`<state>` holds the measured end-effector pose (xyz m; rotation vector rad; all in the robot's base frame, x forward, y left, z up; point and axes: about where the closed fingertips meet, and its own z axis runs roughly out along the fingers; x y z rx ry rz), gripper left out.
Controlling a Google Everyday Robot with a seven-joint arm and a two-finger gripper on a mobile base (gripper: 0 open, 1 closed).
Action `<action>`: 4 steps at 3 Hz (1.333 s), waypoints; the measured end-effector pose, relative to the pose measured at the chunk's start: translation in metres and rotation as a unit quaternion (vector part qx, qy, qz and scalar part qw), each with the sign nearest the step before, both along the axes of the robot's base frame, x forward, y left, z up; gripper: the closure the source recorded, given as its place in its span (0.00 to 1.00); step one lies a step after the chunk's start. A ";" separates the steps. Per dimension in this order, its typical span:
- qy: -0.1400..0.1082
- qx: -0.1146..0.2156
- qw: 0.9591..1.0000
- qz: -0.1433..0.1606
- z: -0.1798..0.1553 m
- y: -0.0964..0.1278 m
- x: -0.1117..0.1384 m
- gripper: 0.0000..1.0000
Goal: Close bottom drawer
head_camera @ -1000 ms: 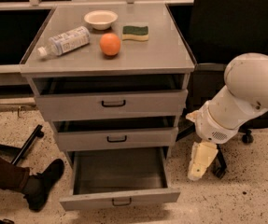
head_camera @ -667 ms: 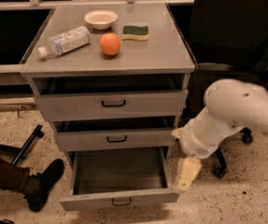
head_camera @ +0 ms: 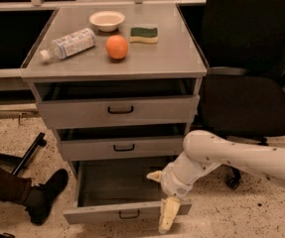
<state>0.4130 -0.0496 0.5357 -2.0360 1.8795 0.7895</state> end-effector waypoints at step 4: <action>0.048 0.031 0.998 -0.010 -0.131 -0.001 0.005 0.00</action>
Offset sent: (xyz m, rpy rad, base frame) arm -0.0133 0.0045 -0.0277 0.0295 0.0508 0.0243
